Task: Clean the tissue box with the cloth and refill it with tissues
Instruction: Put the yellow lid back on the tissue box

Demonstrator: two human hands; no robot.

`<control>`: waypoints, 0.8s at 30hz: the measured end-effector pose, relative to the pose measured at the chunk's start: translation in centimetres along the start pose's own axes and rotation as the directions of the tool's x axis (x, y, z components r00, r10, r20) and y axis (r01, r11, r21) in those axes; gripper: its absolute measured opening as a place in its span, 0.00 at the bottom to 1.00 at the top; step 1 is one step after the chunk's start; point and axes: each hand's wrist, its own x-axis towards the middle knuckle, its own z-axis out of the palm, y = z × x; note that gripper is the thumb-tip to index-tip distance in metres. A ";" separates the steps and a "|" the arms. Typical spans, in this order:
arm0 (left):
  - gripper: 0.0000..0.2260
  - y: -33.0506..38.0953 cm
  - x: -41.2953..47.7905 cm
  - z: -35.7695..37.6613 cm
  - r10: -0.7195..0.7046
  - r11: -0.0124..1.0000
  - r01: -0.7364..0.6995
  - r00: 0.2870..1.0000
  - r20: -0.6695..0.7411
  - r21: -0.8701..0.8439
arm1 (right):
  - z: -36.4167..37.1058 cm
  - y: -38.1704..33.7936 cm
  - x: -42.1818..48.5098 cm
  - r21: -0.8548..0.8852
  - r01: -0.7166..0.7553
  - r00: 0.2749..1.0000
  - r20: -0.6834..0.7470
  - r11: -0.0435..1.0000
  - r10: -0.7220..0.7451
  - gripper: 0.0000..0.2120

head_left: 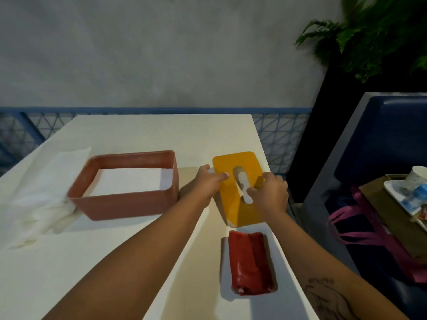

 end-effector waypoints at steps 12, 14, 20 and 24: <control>0.04 8.7 -4.2 -5.9 0.161 0.948 -0.240 0.928 -0.335 -0.208 | -4.0 -6.0 -0.3 0.137 0.390 0.919 -0.123 0.911 -0.375 0.21; 0.01 9.3 -4.7 -8.2 0.191 0.933 -0.290 0.899 -0.394 -0.210 | -3.7 -7.7 -1.1 0.121 0.457 0.885 -0.158 0.881 -0.437 0.20; 0.04 8.7 -5.6 -14.4 0.081 0.872 -0.315 0.848 -0.523 -0.375 | -1.5 -13.1 -3.3 0.182 0.172 0.974 -0.178 0.968 -0.140 0.34; 0.04 7.2 -5.9 -17.6 0.044 0.844 -0.327 0.831 -0.554 -0.425 | -0.4 -16.9 -3.9 0.522 -0.125 0.992 0.063 0.844 0.108 0.35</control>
